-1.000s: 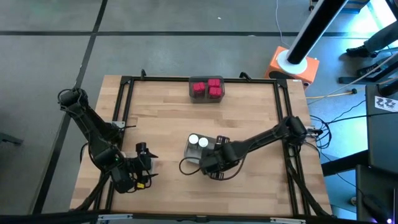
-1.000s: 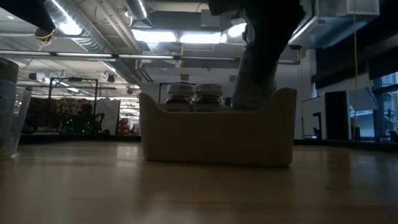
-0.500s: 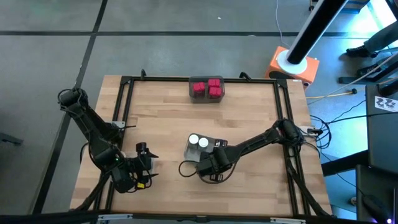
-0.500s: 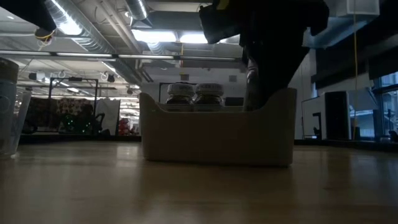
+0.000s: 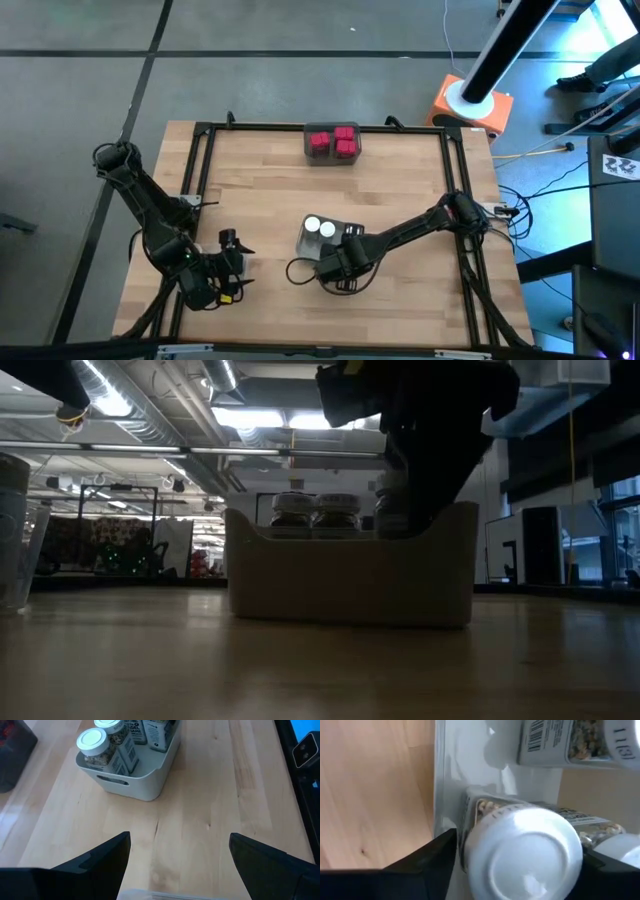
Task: Sort spices by type
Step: Put the white seasoning bottle into the gray bin, then return to Home Position
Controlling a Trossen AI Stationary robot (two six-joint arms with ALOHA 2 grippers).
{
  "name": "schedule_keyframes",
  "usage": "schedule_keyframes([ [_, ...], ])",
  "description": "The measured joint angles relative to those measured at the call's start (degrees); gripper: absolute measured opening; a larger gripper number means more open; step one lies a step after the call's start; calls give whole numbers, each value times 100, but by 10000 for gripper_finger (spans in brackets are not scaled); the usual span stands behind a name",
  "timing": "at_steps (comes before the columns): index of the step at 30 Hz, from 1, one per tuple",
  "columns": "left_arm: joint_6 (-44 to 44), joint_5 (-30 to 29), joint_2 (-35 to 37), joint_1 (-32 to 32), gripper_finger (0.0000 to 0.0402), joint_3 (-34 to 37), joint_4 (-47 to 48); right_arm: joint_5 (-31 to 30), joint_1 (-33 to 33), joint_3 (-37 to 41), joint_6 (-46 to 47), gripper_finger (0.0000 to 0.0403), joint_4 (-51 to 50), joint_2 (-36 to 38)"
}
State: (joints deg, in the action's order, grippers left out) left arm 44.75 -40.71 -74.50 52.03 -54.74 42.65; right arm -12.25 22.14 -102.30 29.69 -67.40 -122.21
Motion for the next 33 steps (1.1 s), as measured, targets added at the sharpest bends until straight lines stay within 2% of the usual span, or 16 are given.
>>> schedule_keyframes([
  [5, -15, 0, 0, 0, 322, 0, -1, 138, -3, -20, -49, 307, -22, 8],
  [10, -19, 0, 0, 0, 321, 0, -1, 716, 44, -447, -155, 327, -197, 137],
  [17, -215, -4, 4, -180, 285, 0, -1, 402, 307, -920, -355, 327, -479, 559],
  [21, -650, -6, 76, -468, 240, 0, 0, 66, 340, -903, -479, 319, -492, 879],
  [26, -1282, -11, 253, -851, 162, 0, 41, -426, 280, -549, -683, 306, -475, 1365],
  [29, -1701, 15, 299, -1114, 112, 0, 121, -636, 122, 14, -749, 293, -300, 1766],
  [33, -2156, 16, 301, -1557, 47, 36, 179, -663, -191, 1205, -882, 272, 493, 2469],
])
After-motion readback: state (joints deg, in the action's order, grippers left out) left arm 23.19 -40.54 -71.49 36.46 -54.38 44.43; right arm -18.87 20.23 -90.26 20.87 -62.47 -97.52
